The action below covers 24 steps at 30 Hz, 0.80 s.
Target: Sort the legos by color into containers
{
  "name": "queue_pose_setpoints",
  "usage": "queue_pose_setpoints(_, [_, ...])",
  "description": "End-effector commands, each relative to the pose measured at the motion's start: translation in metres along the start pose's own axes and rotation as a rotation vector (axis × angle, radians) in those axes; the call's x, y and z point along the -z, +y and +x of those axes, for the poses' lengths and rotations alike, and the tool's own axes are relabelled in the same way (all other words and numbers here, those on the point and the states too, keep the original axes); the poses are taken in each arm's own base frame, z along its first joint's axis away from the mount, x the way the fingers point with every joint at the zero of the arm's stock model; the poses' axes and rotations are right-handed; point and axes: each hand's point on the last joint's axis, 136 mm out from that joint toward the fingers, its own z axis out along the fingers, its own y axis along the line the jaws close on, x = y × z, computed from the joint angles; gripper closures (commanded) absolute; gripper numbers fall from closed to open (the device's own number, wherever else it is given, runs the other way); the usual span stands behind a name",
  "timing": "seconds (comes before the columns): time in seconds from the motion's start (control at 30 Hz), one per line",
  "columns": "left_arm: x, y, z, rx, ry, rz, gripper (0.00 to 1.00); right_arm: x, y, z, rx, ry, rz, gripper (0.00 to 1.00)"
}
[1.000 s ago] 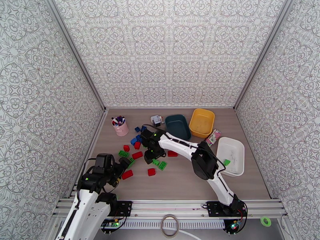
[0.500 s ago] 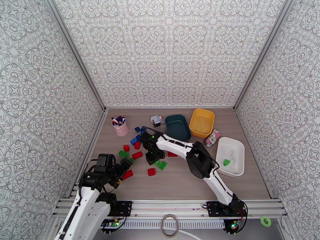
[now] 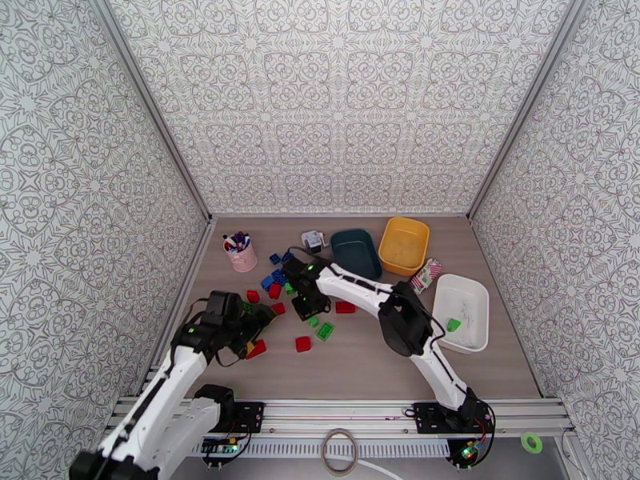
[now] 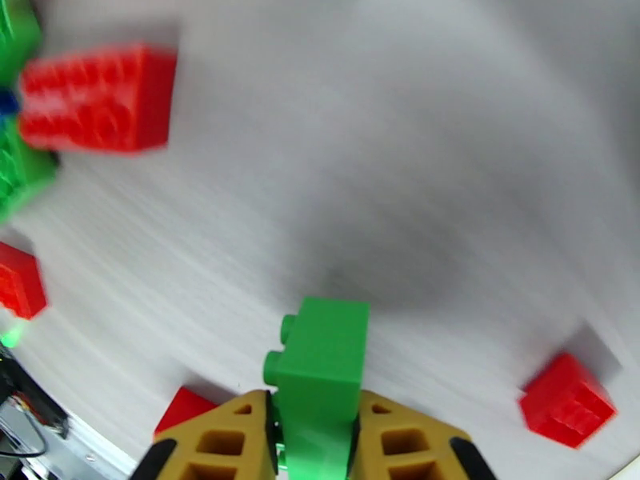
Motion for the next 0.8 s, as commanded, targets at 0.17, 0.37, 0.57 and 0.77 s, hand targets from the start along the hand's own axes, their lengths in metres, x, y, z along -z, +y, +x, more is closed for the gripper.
queue_pose_setpoints(0.17, [-0.025, -0.127, 0.004, -0.35, -0.013, 0.122, 0.06, 0.111, -0.088, -0.022, -0.304, -0.26, -0.05, 0.85])
queue_pose_setpoints(0.37, [-0.055, -0.206, 0.04, -0.592, 0.071, 0.176, 0.06, 0.149, -0.18, 0.021, -0.515, -0.33, 0.029, 0.86])
queue_pose_setpoints(0.57, [-0.084, -0.269, 0.107, -0.824, 0.204, 0.249, 0.07, 0.176, -0.268, 0.092, -0.77, -0.365, 0.13, 0.88])
queue_pose_setpoints(0.77, [-0.103, -0.31, 0.176, -1.019, 0.287, 0.322, 0.06, 0.181, -0.332, 0.173, -1.038, -0.36, 0.178, 0.88])
